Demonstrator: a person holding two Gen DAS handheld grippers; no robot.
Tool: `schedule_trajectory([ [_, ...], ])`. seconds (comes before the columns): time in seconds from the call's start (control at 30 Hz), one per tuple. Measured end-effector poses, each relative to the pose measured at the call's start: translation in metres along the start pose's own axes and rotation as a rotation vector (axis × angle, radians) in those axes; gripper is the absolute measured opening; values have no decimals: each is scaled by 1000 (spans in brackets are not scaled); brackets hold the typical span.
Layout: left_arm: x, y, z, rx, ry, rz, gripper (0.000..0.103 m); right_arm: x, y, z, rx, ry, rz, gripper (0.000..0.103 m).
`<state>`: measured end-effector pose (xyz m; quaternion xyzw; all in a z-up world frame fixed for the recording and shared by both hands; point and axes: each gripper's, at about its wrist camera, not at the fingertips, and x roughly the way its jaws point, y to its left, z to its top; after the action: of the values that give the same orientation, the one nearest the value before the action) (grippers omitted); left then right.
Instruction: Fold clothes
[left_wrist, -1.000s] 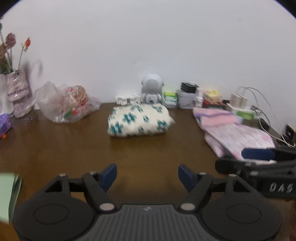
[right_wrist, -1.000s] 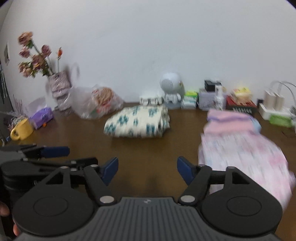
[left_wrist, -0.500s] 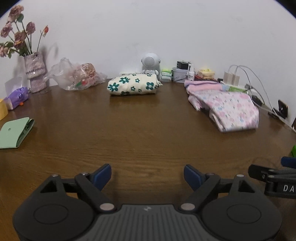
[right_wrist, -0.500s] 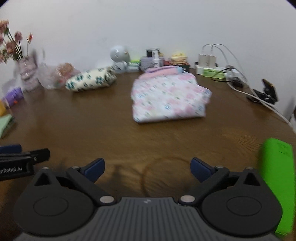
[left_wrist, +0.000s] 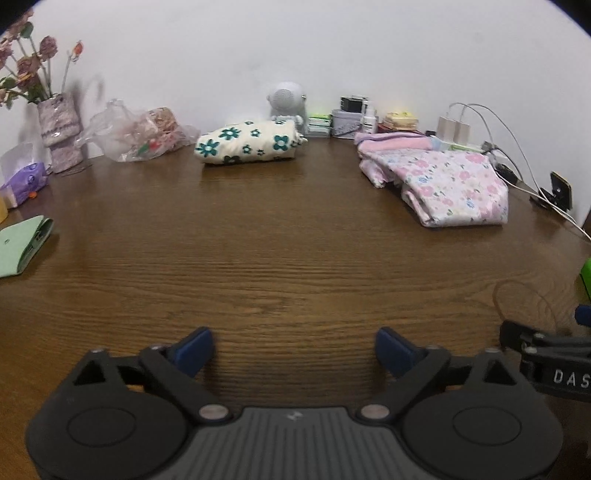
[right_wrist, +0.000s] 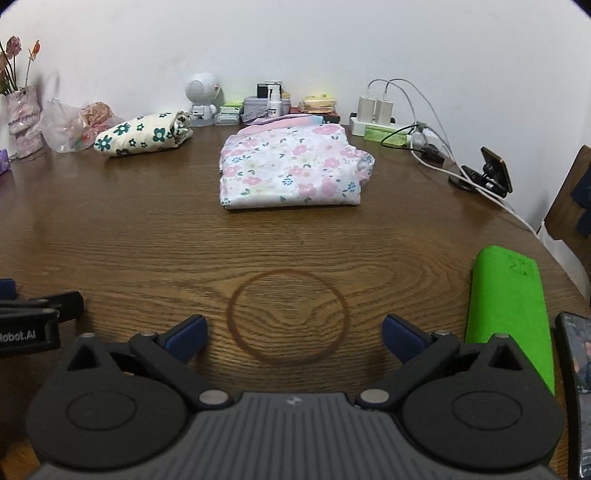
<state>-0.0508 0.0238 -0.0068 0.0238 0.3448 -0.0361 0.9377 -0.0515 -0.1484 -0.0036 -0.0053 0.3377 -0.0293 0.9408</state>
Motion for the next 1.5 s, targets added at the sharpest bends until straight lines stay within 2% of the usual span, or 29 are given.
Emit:
schedule_trajectory([
  [0.5,-8,-7,-8,25,-11,-37,103,0,-2,-6,38,-11,8,103],
  [0.73,-9,-14,-10,-17,-19,8,103,1,-4,-4,35,-5,14,103],
  [1.03,1,-13,3,-1,10,-13,103,3,-6,-2,30,4,23,103],
  [1.5,8,-13,6,-8,-11,-5,103,11,-8,5,17,8,42,103],
])
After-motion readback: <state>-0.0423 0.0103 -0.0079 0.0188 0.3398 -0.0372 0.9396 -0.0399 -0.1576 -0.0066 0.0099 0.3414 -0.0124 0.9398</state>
